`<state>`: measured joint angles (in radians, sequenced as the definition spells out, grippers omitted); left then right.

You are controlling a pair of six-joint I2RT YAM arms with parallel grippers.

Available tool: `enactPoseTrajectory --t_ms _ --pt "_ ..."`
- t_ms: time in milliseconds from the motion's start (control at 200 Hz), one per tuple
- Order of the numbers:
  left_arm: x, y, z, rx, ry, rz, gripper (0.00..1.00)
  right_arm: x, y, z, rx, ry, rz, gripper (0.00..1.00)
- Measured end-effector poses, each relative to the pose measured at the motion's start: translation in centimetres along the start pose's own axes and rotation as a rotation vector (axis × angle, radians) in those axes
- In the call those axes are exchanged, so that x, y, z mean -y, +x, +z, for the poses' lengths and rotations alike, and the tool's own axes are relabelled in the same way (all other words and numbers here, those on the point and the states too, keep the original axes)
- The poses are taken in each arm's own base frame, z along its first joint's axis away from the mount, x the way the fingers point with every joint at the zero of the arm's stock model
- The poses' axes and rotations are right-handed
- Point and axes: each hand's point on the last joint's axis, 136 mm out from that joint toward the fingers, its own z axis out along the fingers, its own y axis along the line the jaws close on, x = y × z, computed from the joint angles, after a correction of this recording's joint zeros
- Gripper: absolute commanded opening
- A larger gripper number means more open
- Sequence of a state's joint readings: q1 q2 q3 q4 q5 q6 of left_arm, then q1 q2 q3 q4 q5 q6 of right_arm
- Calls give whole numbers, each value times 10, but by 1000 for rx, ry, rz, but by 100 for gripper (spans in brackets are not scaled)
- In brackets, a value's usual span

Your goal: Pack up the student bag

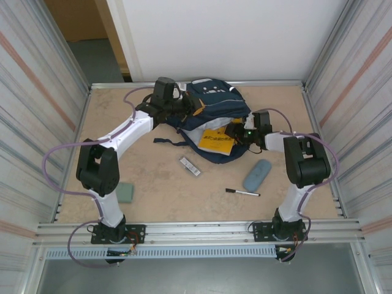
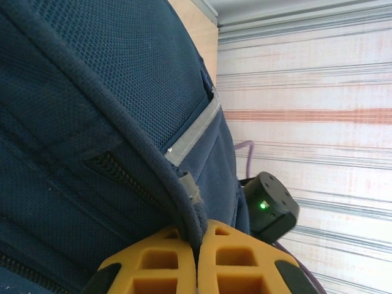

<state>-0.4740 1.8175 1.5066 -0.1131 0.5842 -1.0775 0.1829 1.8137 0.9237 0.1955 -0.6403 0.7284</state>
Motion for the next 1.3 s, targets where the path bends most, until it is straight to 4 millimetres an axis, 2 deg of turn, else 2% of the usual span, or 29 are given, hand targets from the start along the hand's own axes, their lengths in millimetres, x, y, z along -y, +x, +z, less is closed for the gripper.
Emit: enactPoseTrajectory --t_ms 150,266,281,291,296,306,371,471,536,571,601,651,732,807,937,1072,1188,1303 --pt "-4 1 0 -6 0 -4 0 -2 8 -10 26 79 -88 50" --pt "-5 3 0 -16 1 -6 0 3 25 -15 19 110 -118 51" --pt "-4 3 0 -17 2 -6 0 3 27 -16 17 112 -120 68" --pt "-4 3 0 -18 2 -6 0 4 28 -16 16 114 -120 88" --pt "-4 3 0 -18 2 -6 0 4 28 -16 16 114 -121 94" --pt "-4 4 0 -19 3 -5 0 4 30 -16 15 115 -122 99" --pt "-4 4 0 -24 5 -1 0 2 37 -19 8 111 -130 100" --pt "-3 6 0 -31 8 3 0 -12 42 -24 22 87 -167 97" --pt "-3 6 0 -33 10 6 0 -15 44 -26 22 81 -176 87" --pt "-3 6 0 -34 9 9 0 -14 45 -25 19 83 -177 91" --pt "-4 6 0 -35 7 10 0 -13 46 -25 15 84 -177 89" --pt "-5 7 0 -37 3 9 0 -13 46 -24 14 86 -178 77" --pt "-6 8 0 -44 -1 9 0 -10 48 -23 14 91 -187 65" --pt "-7 9 0 -47 -4 10 0 -7 49 -20 8 96 -182 48" --pt "-9 11 0 -54 -13 10 0 -4 52 -18 6 93 -189 27" --pt "-12 11 -2 -62 -18 15 0 -8 52 -18 -4 75 -215 23" --pt "-12 10 -4 -70 -21 16 0 -16 47 -20 -12 33 -248 8" --pt "-8 7 -8 -71 -17 30 0 -27 43 -24 -20 -30 -266 5"
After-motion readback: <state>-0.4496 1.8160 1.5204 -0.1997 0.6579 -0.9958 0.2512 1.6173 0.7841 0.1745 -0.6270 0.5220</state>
